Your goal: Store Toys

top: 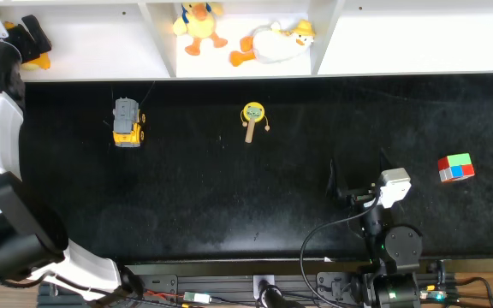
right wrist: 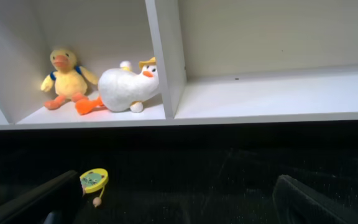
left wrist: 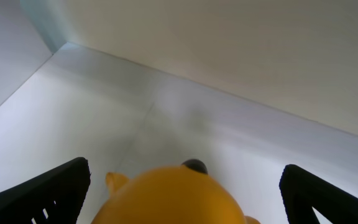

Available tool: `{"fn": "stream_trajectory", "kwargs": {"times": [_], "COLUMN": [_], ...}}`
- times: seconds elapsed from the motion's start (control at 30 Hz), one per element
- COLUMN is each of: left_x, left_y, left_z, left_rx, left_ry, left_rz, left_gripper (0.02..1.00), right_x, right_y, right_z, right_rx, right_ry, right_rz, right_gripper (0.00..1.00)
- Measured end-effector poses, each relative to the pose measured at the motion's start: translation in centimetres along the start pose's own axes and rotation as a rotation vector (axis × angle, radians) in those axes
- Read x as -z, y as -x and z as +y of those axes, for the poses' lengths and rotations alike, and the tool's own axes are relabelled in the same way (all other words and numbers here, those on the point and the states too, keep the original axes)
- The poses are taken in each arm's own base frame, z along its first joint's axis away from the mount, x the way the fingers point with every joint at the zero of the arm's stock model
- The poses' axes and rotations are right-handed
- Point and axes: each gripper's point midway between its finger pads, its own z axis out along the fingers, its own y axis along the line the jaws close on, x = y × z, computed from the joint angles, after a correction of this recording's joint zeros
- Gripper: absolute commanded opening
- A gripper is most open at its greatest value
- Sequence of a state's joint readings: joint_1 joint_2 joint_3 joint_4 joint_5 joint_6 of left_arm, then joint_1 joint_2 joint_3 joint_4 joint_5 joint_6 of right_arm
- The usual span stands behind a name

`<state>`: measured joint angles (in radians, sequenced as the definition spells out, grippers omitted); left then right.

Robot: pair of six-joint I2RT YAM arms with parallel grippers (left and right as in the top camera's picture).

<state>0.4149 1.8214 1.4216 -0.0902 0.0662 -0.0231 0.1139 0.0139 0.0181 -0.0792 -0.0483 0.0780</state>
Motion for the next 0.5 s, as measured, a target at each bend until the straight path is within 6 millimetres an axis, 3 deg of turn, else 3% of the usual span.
{"fn": "stream_trajectory", "kwargs": {"times": [0.37, 0.5], "left_x": [1.5, 2.0], "left_y": [0.5, 0.2], "left_z": [-0.1, 1.0], "left_rx": [-0.002, 0.009], "left_ry": [0.001, 0.019], "left_rz": [0.007, 0.028], "left_gripper": [0.998, 0.998], "right_x": [0.0, 0.0], "right_y": [0.0, 0.0], "right_z": [0.0, 0.0], "right_rx": [0.0, 0.0], "right_ry": [0.0, 0.0], "right_rz": [0.0, 0.0], "right_gripper": [0.993, 0.996]}}
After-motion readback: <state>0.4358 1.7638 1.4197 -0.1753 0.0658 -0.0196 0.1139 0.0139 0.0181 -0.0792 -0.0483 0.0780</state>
